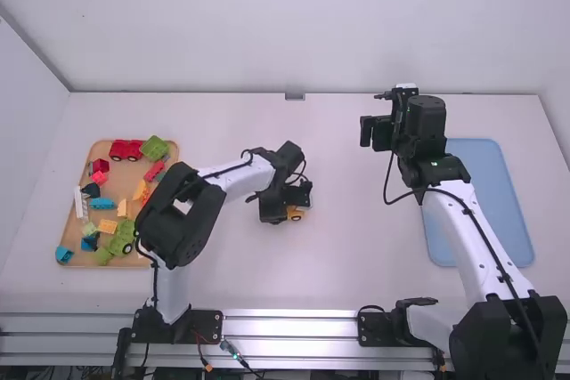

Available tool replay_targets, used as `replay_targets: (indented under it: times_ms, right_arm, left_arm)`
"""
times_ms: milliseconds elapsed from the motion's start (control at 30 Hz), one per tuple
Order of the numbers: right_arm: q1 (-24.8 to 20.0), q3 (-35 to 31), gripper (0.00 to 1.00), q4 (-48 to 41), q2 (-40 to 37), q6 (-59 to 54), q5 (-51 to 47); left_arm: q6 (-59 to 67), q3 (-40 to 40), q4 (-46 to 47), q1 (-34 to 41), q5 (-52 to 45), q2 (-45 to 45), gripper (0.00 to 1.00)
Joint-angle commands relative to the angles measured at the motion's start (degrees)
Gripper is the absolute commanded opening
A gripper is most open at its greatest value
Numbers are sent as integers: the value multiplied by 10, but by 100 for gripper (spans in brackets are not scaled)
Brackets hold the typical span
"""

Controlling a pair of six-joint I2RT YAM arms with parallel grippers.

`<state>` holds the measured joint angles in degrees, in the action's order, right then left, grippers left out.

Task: Assemble lego blocks to make yellow taxi

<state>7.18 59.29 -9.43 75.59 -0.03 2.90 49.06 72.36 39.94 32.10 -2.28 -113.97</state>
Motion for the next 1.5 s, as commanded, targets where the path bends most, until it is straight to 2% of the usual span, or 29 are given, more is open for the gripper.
replay_targets:
  times_ms: [0,100,133,167,200,500,700,833,1000,1100,1233,1333,1467]
  right_arm:
    - [-1,21,99,0,4,2,0]
    - [-1,21,99,0,4,2,0]
    - [-1,21,99,0,4,2,0]
    - [-1,21,99,0,4,2,0]
    - [-1,21,99,0,4,2,0]
    - [-1,21,99,0,4,2,0]
    - [-1,21,99,0,4,2,0]
    - [-1,21,99,0,4,2,0]
    - [-1,21,99,0,4,2,0]
    - [-1,21,99,0,4,2,0]
    - [-1,21,99,0,4,2,0]
    - [-1,21,99,0,4,2,0]
    - [-1,21,99,40,4,2,0]
  left_arm:
    - [-2,-4,5,2,2,-3,38]
    - [-2,-4,9,2,4,-3,49]
    - [-2,-4,10,2,4,-3,50]
    - [-2,-4,12,2,4,-3,68]
    - [-2,-3,16,2,4,-3,99]
    - [13,-2,33,1,35,8,99]
    - [97,-2,14,-9,-35,82,99]
    - [113,-2,30,-9,-12,137,99]
    - [49,-3,35,-11,59,219,99]
    - [12,-3,35,-25,65,256,99]
    - [-96,-3,12,-73,65,311,99]
    - [-192,-3,-16,-138,65,338,99]
    - [-381,-3,-36,-251,119,350,99]
